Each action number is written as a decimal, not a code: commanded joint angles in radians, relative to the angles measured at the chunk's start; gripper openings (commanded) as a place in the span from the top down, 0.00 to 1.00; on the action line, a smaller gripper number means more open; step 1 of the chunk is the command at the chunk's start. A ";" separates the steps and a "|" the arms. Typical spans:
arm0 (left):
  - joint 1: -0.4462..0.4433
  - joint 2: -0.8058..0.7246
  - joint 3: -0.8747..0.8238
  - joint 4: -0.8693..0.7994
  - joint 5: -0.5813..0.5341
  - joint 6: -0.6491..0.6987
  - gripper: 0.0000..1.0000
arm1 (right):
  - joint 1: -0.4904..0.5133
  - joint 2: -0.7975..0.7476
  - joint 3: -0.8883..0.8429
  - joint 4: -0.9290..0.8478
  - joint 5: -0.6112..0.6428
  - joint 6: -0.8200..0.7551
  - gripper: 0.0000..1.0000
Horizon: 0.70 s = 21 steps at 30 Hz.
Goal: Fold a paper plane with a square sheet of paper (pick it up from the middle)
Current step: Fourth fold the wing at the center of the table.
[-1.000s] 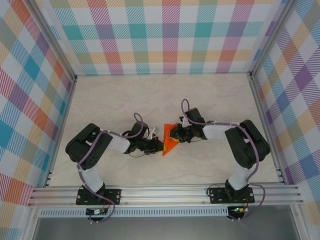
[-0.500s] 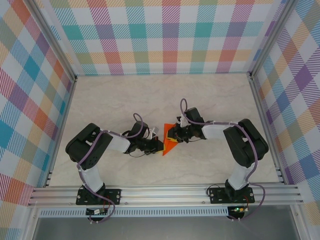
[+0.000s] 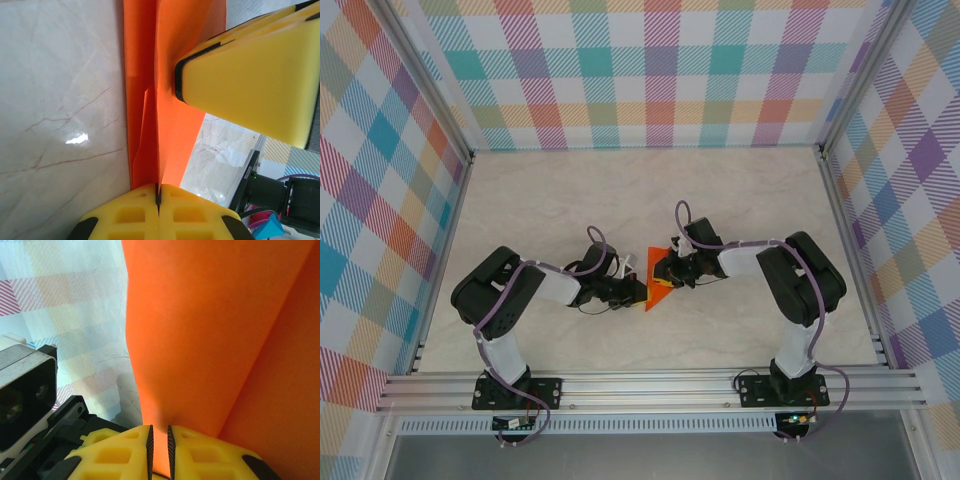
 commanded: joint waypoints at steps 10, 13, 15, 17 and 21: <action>0.006 0.012 -0.002 -0.145 -0.140 0.056 0.93 | -0.002 0.064 0.040 -0.105 0.058 -0.029 0.83; 0.006 -0.007 0.004 -0.174 -0.154 0.064 0.88 | 0.000 0.054 0.033 -0.122 0.072 -0.033 0.84; 0.006 -0.022 0.002 -0.181 -0.163 0.062 0.84 | -0.002 0.052 0.032 -0.125 0.069 -0.039 0.84; 0.006 -0.039 -0.007 -0.174 -0.171 0.056 0.82 | -0.002 0.053 0.034 -0.126 0.063 -0.042 0.84; 0.006 -0.063 -0.011 -0.183 -0.184 0.052 0.86 | -0.001 0.054 0.034 -0.126 0.056 -0.045 0.84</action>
